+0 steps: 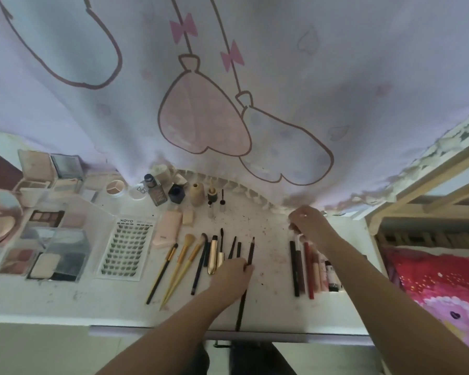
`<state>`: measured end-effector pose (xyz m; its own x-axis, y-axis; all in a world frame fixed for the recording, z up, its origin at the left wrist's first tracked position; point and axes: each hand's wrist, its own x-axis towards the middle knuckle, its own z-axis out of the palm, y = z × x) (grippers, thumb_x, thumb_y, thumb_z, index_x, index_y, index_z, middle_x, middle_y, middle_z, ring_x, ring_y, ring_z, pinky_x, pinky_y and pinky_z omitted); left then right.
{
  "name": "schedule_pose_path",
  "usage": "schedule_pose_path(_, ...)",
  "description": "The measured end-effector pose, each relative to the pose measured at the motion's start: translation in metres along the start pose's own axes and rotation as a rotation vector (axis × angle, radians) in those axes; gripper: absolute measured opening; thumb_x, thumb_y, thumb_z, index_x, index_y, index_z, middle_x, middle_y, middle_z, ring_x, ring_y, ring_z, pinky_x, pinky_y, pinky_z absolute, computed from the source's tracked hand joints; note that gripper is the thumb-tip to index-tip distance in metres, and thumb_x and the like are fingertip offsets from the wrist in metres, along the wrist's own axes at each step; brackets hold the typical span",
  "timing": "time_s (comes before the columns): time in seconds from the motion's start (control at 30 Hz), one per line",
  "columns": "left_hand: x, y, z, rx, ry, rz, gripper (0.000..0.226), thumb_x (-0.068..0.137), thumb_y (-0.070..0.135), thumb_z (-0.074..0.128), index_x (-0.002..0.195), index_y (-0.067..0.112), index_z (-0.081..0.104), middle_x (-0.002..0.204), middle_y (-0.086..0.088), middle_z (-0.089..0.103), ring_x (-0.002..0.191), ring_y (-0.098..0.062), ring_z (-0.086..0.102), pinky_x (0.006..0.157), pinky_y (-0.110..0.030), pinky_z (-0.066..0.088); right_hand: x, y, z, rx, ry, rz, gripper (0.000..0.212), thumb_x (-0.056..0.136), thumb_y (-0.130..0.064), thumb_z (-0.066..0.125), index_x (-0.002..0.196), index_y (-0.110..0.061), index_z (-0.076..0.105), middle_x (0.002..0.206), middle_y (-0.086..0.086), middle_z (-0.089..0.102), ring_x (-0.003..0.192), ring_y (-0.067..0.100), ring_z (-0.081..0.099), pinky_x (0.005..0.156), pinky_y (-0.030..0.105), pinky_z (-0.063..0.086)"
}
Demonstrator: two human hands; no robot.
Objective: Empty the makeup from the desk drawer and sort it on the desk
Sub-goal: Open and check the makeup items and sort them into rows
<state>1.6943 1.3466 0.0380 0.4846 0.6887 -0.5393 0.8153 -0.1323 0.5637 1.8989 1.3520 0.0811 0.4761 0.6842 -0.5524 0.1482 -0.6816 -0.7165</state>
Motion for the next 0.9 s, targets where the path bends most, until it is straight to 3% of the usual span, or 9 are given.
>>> schedule_pose_path(0.17,0.027,0.015,-0.007,0.341,0.099,0.025,0.036,0.100,0.036,0.036,0.101,0.009,0.060,0.097,-0.007,0.065,0.085,-0.021,0.062,0.065,-0.028,0.045,-0.024,0.037,0.053,-0.213,-0.117,0.075,0.014,0.093,-0.017,0.054,0.105,-0.010,0.051,0.090,0.005,0.069,0.068,0.015,0.061,0.056,0.025,0.050)
schedule_pose_path(0.3,0.044,0.014,-0.008,0.606,0.148,0.061,0.034,0.100,0.032,0.035,0.100,0.011,0.061,0.102,-0.006,0.063,0.095,-0.020,0.057,0.069,-0.029,0.038,-0.029,0.051,0.076,-0.540,-0.016,-0.057,0.026,0.095,-0.027,0.048,0.114,-0.011,0.055,0.109,0.005,0.064,0.096,0.022,0.062,0.080,0.032,0.049)
schedule_pose_path(0.47,0.055,0.003,-0.006,0.815,0.157,0.092,0.025,0.098,0.021,0.040,0.102,0.009,0.062,0.106,-0.009,0.060,0.102,-0.024,0.053,0.072,-0.032,0.035,-0.027,0.051,0.090,-0.839,0.026,-0.114,0.034,0.099,-0.036,0.035,0.113,-0.011,0.054,0.112,0.006,0.057,0.103,0.024,0.057,0.075,0.032,0.043)
schedule_pose_path(0.63,0.062,-0.005,-0.008,0.856,0.146,0.085,0.025,0.098,0.022,0.042,0.104,0.010,0.063,0.108,-0.009,0.060,0.104,-0.025,0.051,0.078,-0.035,0.044,-0.022,0.051,0.105,-0.882,-0.035,-0.181,0.034,0.099,-0.033,0.032,0.099,-0.011,0.058,0.100,0.007,0.061,0.091,0.024,0.060,0.071,0.031,0.042)
schedule_pose_path(0.8,0.063,-0.008,-0.020,0.813,0.182,0.088,0.027,0.099,0.022,0.039,0.107,0.010,0.062,0.111,-0.009,0.057,0.106,-0.025,0.049,0.079,-0.035,0.043,-0.021,0.040,0.110,-0.885,-0.097,-0.208,0.036,0.101,-0.036,0.031,0.103,-0.011,0.057,0.102,0.006,0.062,0.088,0.023,0.059,0.070,0.030,0.041)
schedule_pose_path(0.9,0.061,0.000,-0.021,0.761,0.233,0.154,0.024,0.098,0.021,0.040,0.105,0.010,0.061,0.109,-0.008,0.057,0.103,-0.024,0.050,0.076,-0.035,0.044,-0.014,0.036,0.084,-0.862,-0.031,-0.232,0.034,0.100,-0.035,0.034,0.103,-0.010,0.057,0.101,0.007,0.064,0.088,0.023,0.060,0.073,0.032,0.048)
